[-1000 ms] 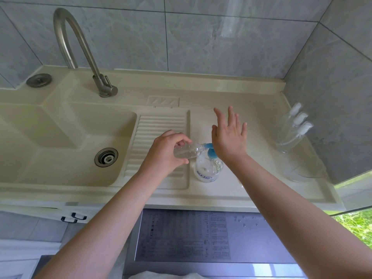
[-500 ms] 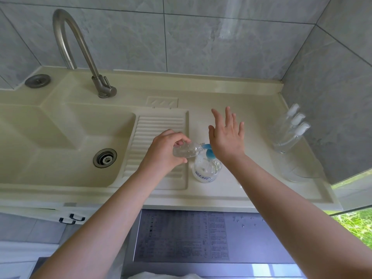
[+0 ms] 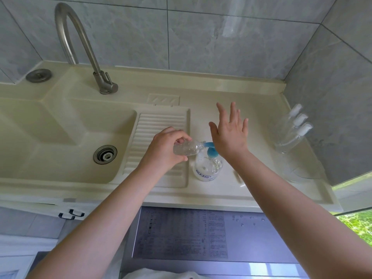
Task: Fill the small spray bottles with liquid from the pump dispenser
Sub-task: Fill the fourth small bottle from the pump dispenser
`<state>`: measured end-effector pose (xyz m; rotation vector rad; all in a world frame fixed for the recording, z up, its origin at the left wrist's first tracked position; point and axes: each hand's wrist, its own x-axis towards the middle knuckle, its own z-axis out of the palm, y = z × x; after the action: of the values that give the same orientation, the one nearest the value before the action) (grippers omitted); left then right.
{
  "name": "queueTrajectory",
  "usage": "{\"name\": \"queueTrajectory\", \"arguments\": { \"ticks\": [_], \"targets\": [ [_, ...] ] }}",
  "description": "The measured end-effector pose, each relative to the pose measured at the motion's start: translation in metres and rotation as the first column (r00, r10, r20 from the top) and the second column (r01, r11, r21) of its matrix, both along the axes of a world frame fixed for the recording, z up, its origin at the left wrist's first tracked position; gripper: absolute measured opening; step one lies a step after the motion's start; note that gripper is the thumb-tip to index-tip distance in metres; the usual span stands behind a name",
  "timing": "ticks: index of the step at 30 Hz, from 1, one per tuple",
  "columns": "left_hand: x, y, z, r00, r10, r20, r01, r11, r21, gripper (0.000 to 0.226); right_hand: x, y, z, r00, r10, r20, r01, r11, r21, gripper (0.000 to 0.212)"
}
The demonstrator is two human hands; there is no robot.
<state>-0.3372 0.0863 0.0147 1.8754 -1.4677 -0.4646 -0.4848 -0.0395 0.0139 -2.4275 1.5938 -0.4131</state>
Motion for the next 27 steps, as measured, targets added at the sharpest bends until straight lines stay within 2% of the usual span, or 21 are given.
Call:
{"name": "queueTrajectory", "arguments": {
  "ticks": [8,14,18,27],
  "targets": [
    [0.0001,0.0,-0.0002,1.0,0.001,-0.003,-0.001,1.0,0.013,0.054,0.0029,0.0004,-0.0053,0.999,0.04,0.001,-0.04,0.999,-0.027,0.056],
    [-0.0001,0.0012,0.0006,1.0,-0.007,0.0,0.007,1.0,0.016,0.053,0.0004,-0.0005,-0.0005,0.999,-0.025,0.049,0.026,0.999,-0.029,0.06],
    [-0.0007,0.0001,0.0007,1.0,-0.008,-0.001,0.008,1.0,0.007,0.054,0.0008,0.0004,-0.0045,0.999,-0.032,-0.013,0.032,0.999,-0.032,0.059],
    [-0.0003,0.0005,0.0006,1.0,-0.011,-0.005,0.011,1.0,0.018,0.052,0.0008,-0.0003,-0.0012,0.999,-0.032,0.009,0.032,0.999,-0.025,0.066]
  ]
}}
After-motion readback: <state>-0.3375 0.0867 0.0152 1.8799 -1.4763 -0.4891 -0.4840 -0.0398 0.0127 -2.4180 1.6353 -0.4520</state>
